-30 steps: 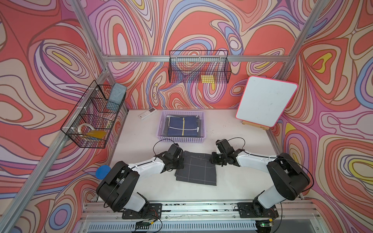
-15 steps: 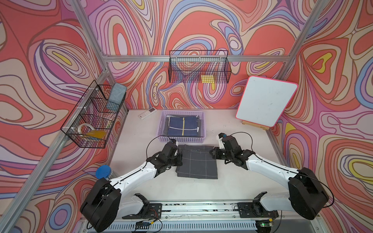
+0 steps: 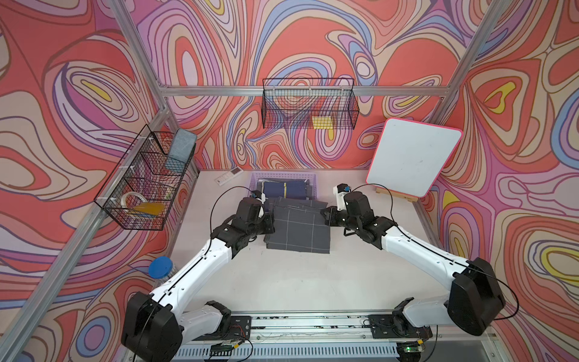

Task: Put the folded pillowcase in the basket
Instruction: Pick up the pillowcase at the center of the board, then place the pillowcase in the basket.

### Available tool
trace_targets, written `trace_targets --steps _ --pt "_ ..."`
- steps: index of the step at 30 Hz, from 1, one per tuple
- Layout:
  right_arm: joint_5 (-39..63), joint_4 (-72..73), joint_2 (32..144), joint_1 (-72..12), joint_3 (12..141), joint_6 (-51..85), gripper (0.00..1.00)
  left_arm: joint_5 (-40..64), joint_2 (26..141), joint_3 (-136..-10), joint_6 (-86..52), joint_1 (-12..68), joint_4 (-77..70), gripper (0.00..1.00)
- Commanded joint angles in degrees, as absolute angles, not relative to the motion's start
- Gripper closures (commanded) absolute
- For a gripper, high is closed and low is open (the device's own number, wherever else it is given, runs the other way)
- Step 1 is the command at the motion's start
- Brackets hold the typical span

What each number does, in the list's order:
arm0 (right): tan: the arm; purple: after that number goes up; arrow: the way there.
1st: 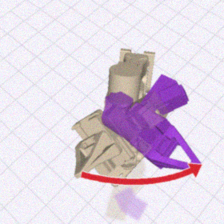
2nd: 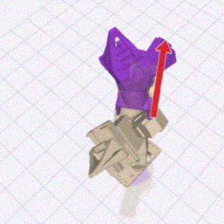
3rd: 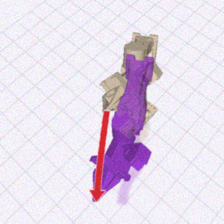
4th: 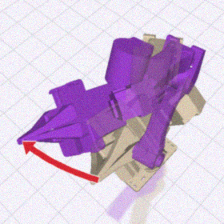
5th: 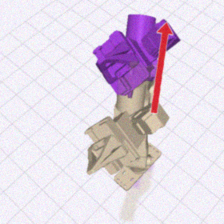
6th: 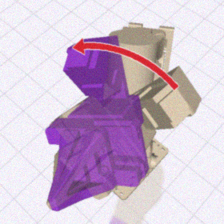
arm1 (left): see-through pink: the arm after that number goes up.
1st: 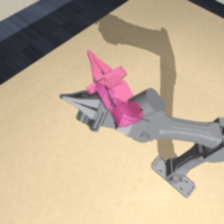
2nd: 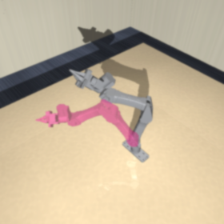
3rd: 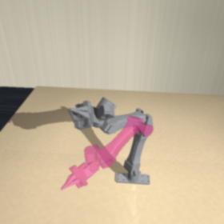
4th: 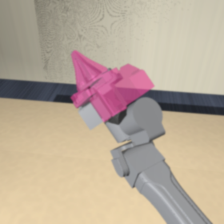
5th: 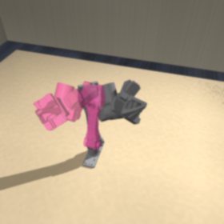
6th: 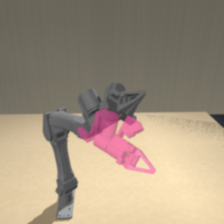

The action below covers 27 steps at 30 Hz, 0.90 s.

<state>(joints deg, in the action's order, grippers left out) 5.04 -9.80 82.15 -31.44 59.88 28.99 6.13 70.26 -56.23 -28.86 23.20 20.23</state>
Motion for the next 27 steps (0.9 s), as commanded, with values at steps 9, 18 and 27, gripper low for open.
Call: trace_targets --steps 9,18,27 --pt "8.49 -7.27 99.68 -27.47 80.12 26.39 1.00 9.27 83.54 -74.52 -20.33 15.86 22.29 1.00" --pt "11.23 -4.61 114.16 -26.18 94.15 23.83 1.00 11.60 94.61 -80.90 -18.66 10.72 17.24 1.00" --pt "14.06 -5.46 125.49 -24.64 105.27 24.69 1.00 13.67 104.61 -88.05 -16.16 7.76 17.06 1.00"
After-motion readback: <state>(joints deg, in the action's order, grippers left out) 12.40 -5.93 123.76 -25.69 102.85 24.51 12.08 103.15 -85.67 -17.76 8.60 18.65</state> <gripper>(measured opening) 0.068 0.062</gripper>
